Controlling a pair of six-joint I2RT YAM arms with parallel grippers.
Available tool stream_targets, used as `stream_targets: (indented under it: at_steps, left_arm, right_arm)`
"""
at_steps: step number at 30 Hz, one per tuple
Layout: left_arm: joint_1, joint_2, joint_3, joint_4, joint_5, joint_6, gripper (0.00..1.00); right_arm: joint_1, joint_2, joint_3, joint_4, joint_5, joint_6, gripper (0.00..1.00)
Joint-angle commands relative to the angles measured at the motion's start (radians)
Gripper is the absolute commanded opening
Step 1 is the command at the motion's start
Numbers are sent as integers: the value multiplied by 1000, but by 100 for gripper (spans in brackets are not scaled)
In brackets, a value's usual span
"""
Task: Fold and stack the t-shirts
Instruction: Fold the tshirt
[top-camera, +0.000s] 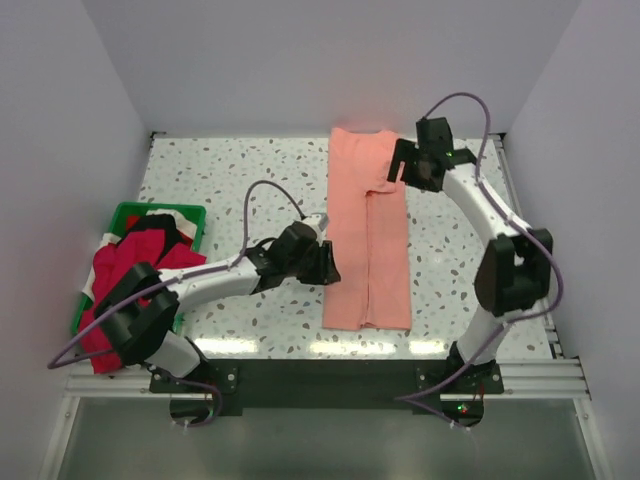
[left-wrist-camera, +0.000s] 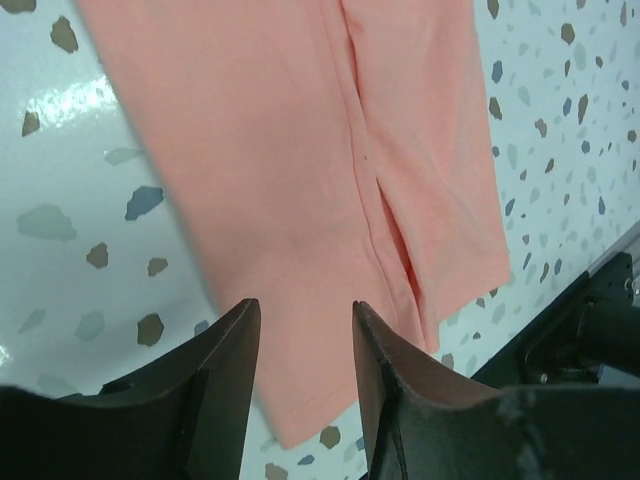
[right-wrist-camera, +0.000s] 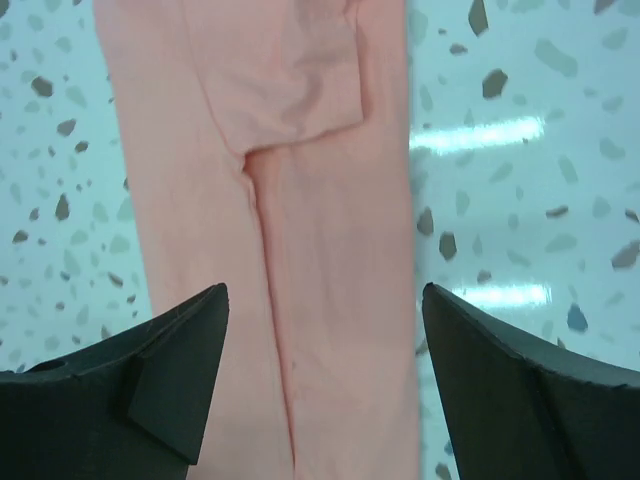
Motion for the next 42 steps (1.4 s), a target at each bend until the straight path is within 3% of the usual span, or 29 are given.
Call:
stream_targets:
  at_steps: [1, 4, 10, 20, 32, 35, 39, 42]
  left_arm:
    - [2, -62, -89, -11, 63, 9, 49]
    - [2, -94, -163, 19, 126, -1, 54]
    - [1, -94, -220, 54, 223, -1, 56]
    - [-13, -29, -246, 106, 229, -16, 56]
    - [-25, 54, -243, 91, 183, -37, 40]
    - [-22, 60, -235, 75, 172, -27, 30]
    - [33, 39, -246, 17, 179, -10, 5]
    - [77, -8, -272, -27, 186, 8, 0]
  right_arm:
    - [11, -235, -325, 65, -14, 78, 79]
    - [25, -429, -590, 108, -72, 118, 72]
    - [63, -695, -910, 94, -123, 181, 64]
    - [103, -832, -1076, 18, -204, 229, 62]
    - [157, -810, -1122, -45, -235, 246, 56]
    - [188, -754, -1103, -27, -230, 244, 56]
    - [243, -701, -1058, -19, -204, 257, 56]
    - [271, -681, -1014, -37, -192, 257, 56]
